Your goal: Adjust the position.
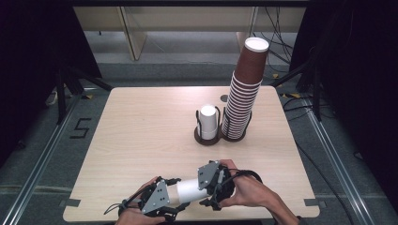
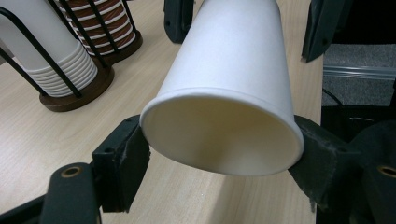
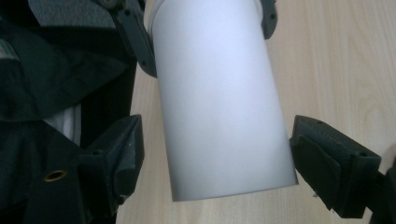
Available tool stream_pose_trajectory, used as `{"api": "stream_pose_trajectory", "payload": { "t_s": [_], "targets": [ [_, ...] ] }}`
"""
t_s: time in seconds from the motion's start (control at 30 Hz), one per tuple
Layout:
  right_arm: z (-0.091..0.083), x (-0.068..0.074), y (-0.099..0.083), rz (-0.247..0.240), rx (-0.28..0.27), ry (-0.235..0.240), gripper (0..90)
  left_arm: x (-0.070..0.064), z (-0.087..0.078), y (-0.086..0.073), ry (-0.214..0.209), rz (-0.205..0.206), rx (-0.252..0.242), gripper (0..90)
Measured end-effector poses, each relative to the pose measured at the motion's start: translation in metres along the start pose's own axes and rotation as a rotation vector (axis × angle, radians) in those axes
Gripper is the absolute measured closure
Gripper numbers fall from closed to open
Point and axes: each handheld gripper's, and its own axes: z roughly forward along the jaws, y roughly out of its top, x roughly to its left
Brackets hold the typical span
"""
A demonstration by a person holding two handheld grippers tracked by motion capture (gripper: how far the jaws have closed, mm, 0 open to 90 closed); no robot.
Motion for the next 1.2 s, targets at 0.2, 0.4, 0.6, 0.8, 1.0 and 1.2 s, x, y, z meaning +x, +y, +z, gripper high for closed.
{"api": "stream_pose_trajectory", "payload": {
  "t_s": [0.2,0.4,0.6,0.8,1.0,1.2],
  "targets": [
    [0.009,0.004,0.003,-0.004,0.043,0.008,23.0,-0.002,0.001,0.002,-0.008,0.028,0.022,24.9],
    [0.013,0.004,0.003,-0.044,0.062,0.013,33.3,-0.002,0.000,0.002,-0.024,0.036,0.032,24.4],
    [0.009,0.000,-0.001,-0.064,0.023,0.021,33.1,0.000,0.001,-0.002,-0.005,-0.034,-0.070,12.9],
    [0.002,-0.016,-0.020,0.028,-0.169,0.093,33.2,0.009,-0.005,-0.006,-0.024,-0.165,-0.203,14.4],
    [-0.004,-0.020,-0.031,0.100,-0.263,0.129,33.1,0.013,-0.006,-0.005,-0.052,-0.224,-0.250,14.5],
    [-0.003,-0.018,-0.031,0.093,-0.296,0.158,33.1,0.012,-0.006,-0.005,-0.068,-0.246,-0.246,13.9]
  ]
}}
